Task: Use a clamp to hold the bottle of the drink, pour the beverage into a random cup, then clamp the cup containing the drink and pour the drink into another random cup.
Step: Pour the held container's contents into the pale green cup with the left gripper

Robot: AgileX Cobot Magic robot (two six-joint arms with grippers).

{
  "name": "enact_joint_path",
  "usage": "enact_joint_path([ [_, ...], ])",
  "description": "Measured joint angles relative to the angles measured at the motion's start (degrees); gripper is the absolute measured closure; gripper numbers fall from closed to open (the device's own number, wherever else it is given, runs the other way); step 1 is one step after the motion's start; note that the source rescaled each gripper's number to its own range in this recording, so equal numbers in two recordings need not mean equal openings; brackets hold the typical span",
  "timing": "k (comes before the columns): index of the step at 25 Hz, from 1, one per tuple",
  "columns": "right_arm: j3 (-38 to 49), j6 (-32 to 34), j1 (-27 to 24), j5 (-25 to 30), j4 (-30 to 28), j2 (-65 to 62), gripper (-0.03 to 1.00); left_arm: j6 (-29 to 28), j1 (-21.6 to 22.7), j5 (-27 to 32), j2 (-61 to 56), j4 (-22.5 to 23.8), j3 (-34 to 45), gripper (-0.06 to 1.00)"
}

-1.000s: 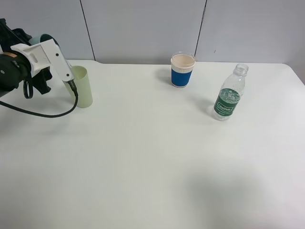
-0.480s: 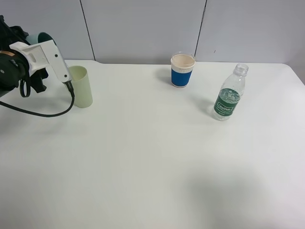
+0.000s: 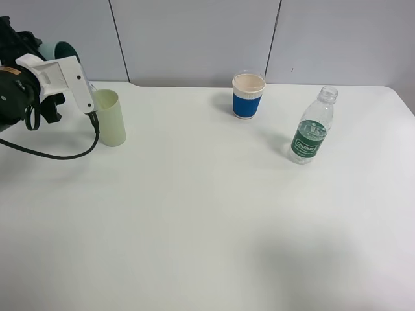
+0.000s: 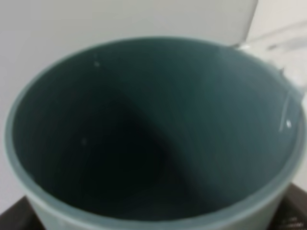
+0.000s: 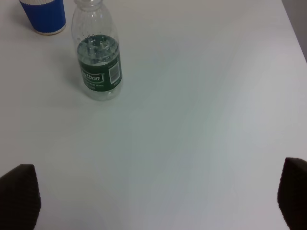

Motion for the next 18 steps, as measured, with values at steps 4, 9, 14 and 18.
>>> enact_joint_path([
  [4,0.00,0.00,0.00,0.00,0.00,0.00,-0.02,0.73,0.00,0.00,0.00,2.52,0.00,0.91],
  [9,0.00,0.00,0.00,0.00,0.00,0.00,-0.02,3.07,0.00,-0.70,0.00,5.05,0.00,0.91],
  [14,0.00,0.00,0.00,0.00,0.00,0.00,-0.02,6.73,0.00,-1.82,0.00,5.32,0.00,0.91],
  [18,0.00,0.00,0.00,0.00,0.00,0.00,-0.02,10.10,0.00,-2.33,0.00,5.45,0.00,0.91],
])
